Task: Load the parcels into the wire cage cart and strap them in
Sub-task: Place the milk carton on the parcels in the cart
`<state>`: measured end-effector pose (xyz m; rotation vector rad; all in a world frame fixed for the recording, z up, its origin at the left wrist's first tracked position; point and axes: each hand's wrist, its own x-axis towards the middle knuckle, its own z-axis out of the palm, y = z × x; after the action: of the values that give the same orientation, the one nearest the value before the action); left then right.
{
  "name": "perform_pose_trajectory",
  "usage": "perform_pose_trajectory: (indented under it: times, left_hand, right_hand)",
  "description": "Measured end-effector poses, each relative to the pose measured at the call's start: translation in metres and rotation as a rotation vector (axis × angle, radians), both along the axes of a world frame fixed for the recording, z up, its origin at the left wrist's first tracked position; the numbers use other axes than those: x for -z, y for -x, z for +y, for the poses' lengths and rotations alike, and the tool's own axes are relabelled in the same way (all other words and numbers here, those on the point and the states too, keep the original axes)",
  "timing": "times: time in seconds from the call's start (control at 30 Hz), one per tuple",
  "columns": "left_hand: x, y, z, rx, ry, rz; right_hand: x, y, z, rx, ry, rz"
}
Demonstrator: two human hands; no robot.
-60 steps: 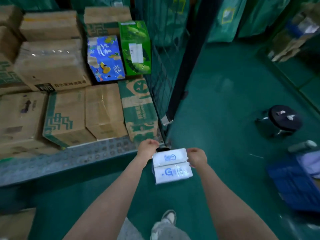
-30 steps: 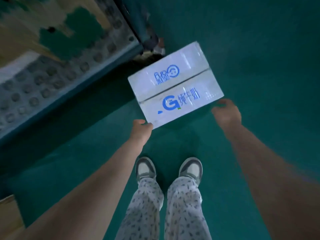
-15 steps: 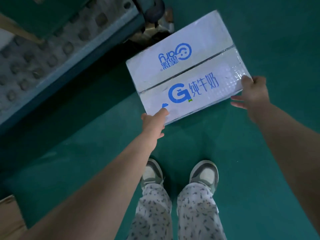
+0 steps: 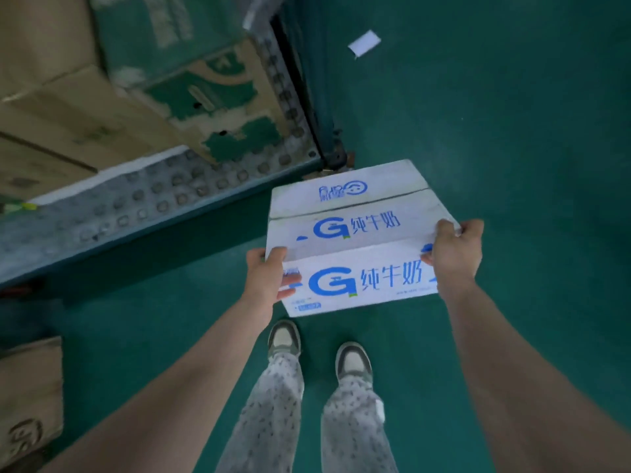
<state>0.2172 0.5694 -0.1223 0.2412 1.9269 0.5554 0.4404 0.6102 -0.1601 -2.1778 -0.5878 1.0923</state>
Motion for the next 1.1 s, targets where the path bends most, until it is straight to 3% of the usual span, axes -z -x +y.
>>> perform_pose_trajectory:
  times: [0.23, 0.5, 0.87, 1.1]
  left_hand:
    - [-0.137, 0.015, -0.010, -0.203, -0.085, 0.026]
    - [-0.258, 0.068, -0.064, -0.425, -0.157, 0.037]
    - [-0.334, 0.153, -0.129, -0.700, -0.362, 0.105]
    - [-0.375, 0.257, -0.154, -0.799, -0.443, 0.157]
  right_hand:
    - [-0.125, 0.029, 0.006, -0.025, 0.011, 0.026]
    - [-0.250, 0.098, -0.008, -0.239, -0.049, 0.034]
    - [-0.336, 0.208, -0.032, -0.486, -0.109, 0.043]
    - [-0.387, 0.331, -0.039, -0.591, -0.177, 0.099]
